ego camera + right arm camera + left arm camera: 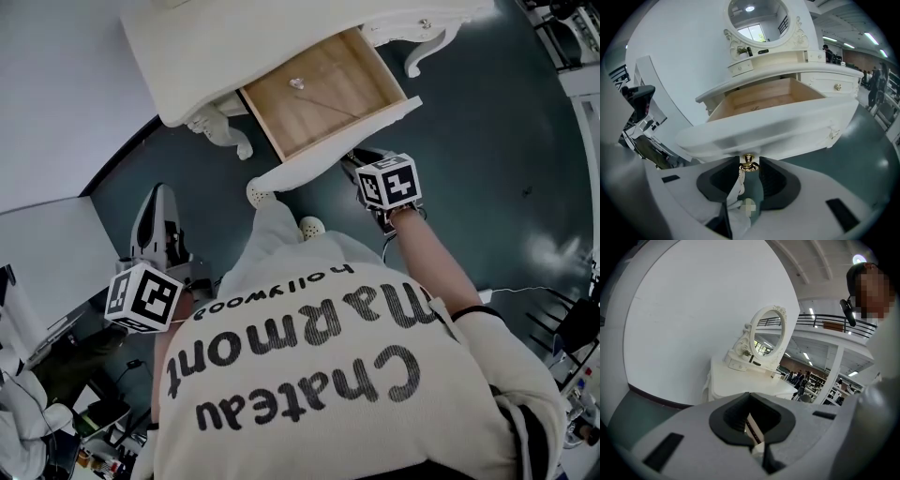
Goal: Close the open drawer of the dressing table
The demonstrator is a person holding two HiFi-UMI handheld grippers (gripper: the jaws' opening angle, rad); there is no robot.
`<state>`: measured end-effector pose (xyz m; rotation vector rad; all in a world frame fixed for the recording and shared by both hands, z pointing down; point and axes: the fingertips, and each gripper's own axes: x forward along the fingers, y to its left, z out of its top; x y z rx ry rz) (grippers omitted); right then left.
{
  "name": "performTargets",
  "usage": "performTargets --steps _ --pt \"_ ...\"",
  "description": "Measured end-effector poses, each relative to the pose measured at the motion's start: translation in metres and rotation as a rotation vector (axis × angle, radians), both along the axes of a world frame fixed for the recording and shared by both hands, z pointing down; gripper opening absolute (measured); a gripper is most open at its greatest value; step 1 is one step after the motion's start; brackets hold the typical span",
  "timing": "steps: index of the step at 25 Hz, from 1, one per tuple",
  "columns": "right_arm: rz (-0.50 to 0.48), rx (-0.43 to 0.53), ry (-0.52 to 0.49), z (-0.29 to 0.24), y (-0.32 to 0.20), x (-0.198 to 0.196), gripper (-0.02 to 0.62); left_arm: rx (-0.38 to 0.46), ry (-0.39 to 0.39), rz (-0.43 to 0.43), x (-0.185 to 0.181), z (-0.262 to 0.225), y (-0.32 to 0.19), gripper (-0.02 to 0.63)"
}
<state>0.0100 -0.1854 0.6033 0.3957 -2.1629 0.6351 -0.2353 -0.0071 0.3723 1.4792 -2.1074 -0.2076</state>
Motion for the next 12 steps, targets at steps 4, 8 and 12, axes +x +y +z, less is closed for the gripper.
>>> performTargets --steps 4,8,12 --pt "0.005 0.001 0.006 -0.0003 0.0005 0.0012 0.150 0.004 -0.001 0.004 0.0037 -0.0013 -0.0005 0.008" --pt "0.056 -0.049 -0.007 -0.0027 0.0029 0.0011 0.147 0.007 -0.004 0.013 0.0080 -0.0056 0.0003 0.008" --pt "0.055 -0.038 0.044 -0.0014 0.0002 0.0011 0.147 0.006 -0.008 0.030 0.0113 -0.0043 -0.0022 0.008"
